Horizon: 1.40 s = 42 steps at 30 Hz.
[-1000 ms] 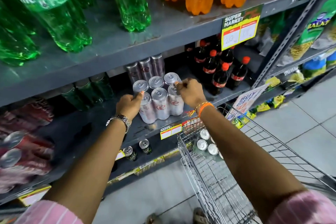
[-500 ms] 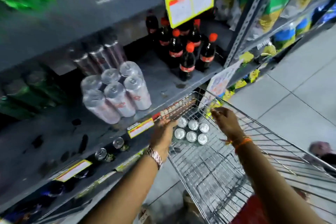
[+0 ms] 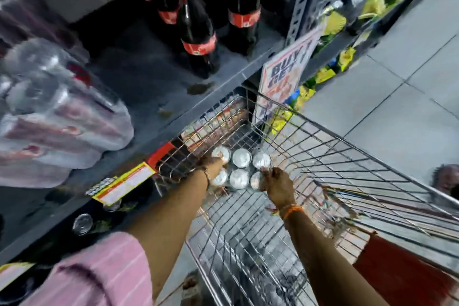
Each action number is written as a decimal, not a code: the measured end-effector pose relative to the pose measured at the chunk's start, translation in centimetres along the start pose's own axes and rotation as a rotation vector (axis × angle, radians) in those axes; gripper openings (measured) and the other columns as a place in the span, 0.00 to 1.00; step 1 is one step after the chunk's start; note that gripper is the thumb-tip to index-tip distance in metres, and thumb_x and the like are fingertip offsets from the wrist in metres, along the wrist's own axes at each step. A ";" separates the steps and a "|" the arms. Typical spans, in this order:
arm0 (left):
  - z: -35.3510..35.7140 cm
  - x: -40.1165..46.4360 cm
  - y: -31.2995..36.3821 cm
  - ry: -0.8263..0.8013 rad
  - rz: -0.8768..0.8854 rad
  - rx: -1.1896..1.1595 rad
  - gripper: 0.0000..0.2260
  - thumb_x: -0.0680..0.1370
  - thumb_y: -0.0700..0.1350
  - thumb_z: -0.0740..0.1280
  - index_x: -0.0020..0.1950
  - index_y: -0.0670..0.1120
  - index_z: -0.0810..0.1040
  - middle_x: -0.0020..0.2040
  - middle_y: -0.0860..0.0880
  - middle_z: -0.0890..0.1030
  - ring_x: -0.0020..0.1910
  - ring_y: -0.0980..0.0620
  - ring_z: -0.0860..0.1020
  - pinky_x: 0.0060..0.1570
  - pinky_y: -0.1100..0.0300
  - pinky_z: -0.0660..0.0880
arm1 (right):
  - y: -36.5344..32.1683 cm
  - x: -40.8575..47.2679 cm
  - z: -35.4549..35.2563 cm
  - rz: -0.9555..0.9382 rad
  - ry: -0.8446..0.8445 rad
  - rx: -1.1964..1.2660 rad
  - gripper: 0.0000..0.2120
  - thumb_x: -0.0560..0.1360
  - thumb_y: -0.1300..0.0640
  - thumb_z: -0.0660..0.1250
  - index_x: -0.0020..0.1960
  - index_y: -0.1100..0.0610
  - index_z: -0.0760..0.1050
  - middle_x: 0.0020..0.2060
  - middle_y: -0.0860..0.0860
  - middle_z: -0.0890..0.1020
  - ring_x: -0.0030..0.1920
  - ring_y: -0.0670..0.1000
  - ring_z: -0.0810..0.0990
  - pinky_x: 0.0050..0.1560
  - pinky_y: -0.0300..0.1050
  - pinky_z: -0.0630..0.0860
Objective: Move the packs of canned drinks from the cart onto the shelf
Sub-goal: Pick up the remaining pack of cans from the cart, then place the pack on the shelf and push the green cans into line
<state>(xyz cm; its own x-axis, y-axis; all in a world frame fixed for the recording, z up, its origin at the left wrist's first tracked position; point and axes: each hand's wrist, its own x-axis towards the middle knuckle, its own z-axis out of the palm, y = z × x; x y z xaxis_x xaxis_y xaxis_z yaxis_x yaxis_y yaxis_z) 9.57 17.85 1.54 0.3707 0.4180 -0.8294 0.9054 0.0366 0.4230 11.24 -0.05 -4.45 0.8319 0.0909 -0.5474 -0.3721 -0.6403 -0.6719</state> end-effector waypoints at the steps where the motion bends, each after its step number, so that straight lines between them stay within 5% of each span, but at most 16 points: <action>1: 0.2 0.5 0.0 0.017 -0.010 0.010 0.13 0.82 0.38 0.57 0.39 0.43 0.73 0.39 0.44 0.74 0.49 0.49 0.75 0.38 0.62 0.70 | 0.3 0.2 0.1 -0.023 0.030 -0.002 0.18 0.79 0.47 0.63 0.42 0.61 0.78 0.32 0.54 0.78 0.35 0.53 0.75 0.29 0.40 0.64; 3: 0.5 0.7 0.0 0.042 -0.014 0.040 0.06 0.82 0.37 0.59 0.48 0.40 0.75 0.47 0.43 0.76 0.50 0.46 0.76 0.43 0.60 0.73 | 0.7 0.1 0.2 -0.049 0.091 0.015 0.15 0.78 0.49 0.64 0.39 0.60 0.76 0.32 0.56 0.79 0.34 0.55 0.77 0.31 0.42 0.66; 6: 0.5 -0.2 0.0 0.039 0.025 0.098 0.15 0.80 0.37 0.63 0.66 0.35 0.73 0.63 0.40 0.77 0.65 0.42 0.76 0.55 0.55 0.74 | 1.0 0.0 0.5 -0.023 0.152 0.034 0.16 0.78 0.51 0.64 0.41 0.63 0.77 0.36 0.60 0.82 0.38 0.59 0.80 0.35 0.43 0.68; 10: -0.5 -4.0 0.1 0.030 0.082 0.187 0.16 0.79 0.42 0.65 0.66 0.37 0.72 0.56 0.38 0.79 0.51 0.46 0.82 0.40 0.59 0.77 | -0.8 -2.1 -2.2 0.028 0.142 0.084 0.14 0.79 0.52 0.63 0.42 0.61 0.78 0.35 0.55 0.83 0.37 0.56 0.82 0.34 0.40 0.73; 12: -1.6 -6.8 -0.5 0.046 0.160 0.183 0.16 0.79 0.45 0.66 0.63 0.38 0.74 0.52 0.36 0.79 0.41 0.49 0.79 0.33 0.62 0.73 | -2.3 -4.2 -4.5 -0.007 0.126 0.096 0.14 0.79 0.51 0.63 0.41 0.59 0.78 0.33 0.53 0.84 0.35 0.54 0.83 0.36 0.43 0.77; 16: -5.2 -15.3 -3.0 0.064 0.298 0.125 0.10 0.77 0.51 0.68 0.44 0.45 0.78 0.37 0.48 0.78 0.32 0.51 0.73 0.34 0.60 0.71 | -7.3 -11.1 -9.1 -0.209 0.130 -0.002 0.14 0.79 0.53 0.63 0.38 0.59 0.77 0.28 0.50 0.81 0.26 0.45 0.77 0.25 0.32 0.67; 20: -9.9 -24.3 -6.6 0.188 0.461 0.041 0.24 0.68 0.66 0.67 0.39 0.43 0.77 0.28 0.49 0.75 0.29 0.54 0.70 0.31 0.55 0.68 | -12.3 -19.0 -11.1 -0.426 0.197 -0.162 0.17 0.78 0.50 0.63 0.32 0.55 0.73 0.25 0.51 0.79 0.28 0.51 0.77 0.31 0.45 0.70; 23: -13.9 -30.2 -9.6 0.257 0.505 0.008 0.21 0.70 0.64 0.68 0.32 0.47 0.75 0.24 0.54 0.72 0.26 0.60 0.67 0.31 0.60 0.66 | -15.4 -24.4 -10.8 -0.562 0.171 -0.261 0.18 0.76 0.46 0.60 0.32 0.54 0.71 0.25 0.52 0.78 0.29 0.54 0.76 0.31 0.50 0.69; 25: -16.8 -33.7 -12.1 0.264 0.482 -0.061 0.16 0.71 0.62 0.69 0.31 0.51 0.76 0.25 0.55 0.74 0.27 0.60 0.71 0.35 0.60 0.75 | -17.5 -27.2 -9.2 -0.629 0.129 -0.315 0.17 0.77 0.47 0.60 0.34 0.55 0.72 0.27 0.54 0.78 0.31 0.57 0.77 0.31 0.50 0.67; 27: -19.3 -35.3 -15.0 0.299 0.454 -0.141 0.18 0.64 0.68 0.67 0.33 0.53 0.79 0.26 0.54 0.76 0.30 0.57 0.75 0.45 0.50 0.82 | -19.3 -29.2 -6.7 -0.668 0.092 -0.339 0.13 0.76 0.49 0.62 0.36 0.56 0.73 0.30 0.56 0.80 0.33 0.60 0.78 0.31 0.47 0.65; 30: -23.4 -35.9 -19.9 0.449 0.367 -0.313 0.24 0.54 0.73 0.69 0.36 0.56 0.82 0.26 0.55 0.79 0.33 0.52 0.79 0.48 0.44 0.82 | -22.7 -32.2 -1.2 -0.704 -0.030 -0.275 0.08 0.72 0.51 0.63 0.36 0.52 0.76 0.28 0.52 0.79 0.31 0.53 0.75 0.33 0.45 0.69; 33: -27.4 -35.5 -23.4 0.559 0.377 -0.416 0.28 0.57 0.73 0.69 0.43 0.51 0.82 0.32 0.52 0.83 0.38 0.49 0.82 0.48 0.40 0.81 | -26.2 -34.1 4.8 -0.768 -0.098 -0.267 0.06 0.70 0.54 0.64 0.40 0.55 0.79 0.33 0.53 0.83 0.33 0.49 0.74 0.37 0.48 0.74; 37: -33.4 -34.1 -24.8 0.742 0.349 -0.347 0.26 0.66 0.68 0.65 0.40 0.45 0.82 0.35 0.46 0.85 0.40 0.45 0.85 0.42 0.45 0.80 | -30.8 -35.8 11.8 -0.809 -0.204 -0.221 0.07 0.69 0.57 0.65 0.32 0.57 0.73 0.26 0.50 0.75 0.33 0.47 0.71 0.33 0.49 0.69; 42: -39.1 -30.8 -24.4 0.821 0.286 -0.282 0.25 0.71 0.66 0.63 0.29 0.45 0.74 0.38 0.40 0.84 0.45 0.38 0.83 0.38 0.54 0.70 | -35.0 -37.0 16.4 -0.842 -0.169 -0.249 0.07 0.68 0.58 0.68 0.42 0.59 0.83 0.39 0.59 0.86 0.45 0.59 0.84 0.40 0.46 0.74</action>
<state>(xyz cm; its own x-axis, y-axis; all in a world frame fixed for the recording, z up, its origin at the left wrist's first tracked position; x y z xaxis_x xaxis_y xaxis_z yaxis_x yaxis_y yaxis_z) -32.01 39.63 31.05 0.2117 0.9557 -0.2046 0.6776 0.0073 0.7354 -13.24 31.48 31.12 0.7102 0.7040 -0.0011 0.4510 -0.4562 -0.7671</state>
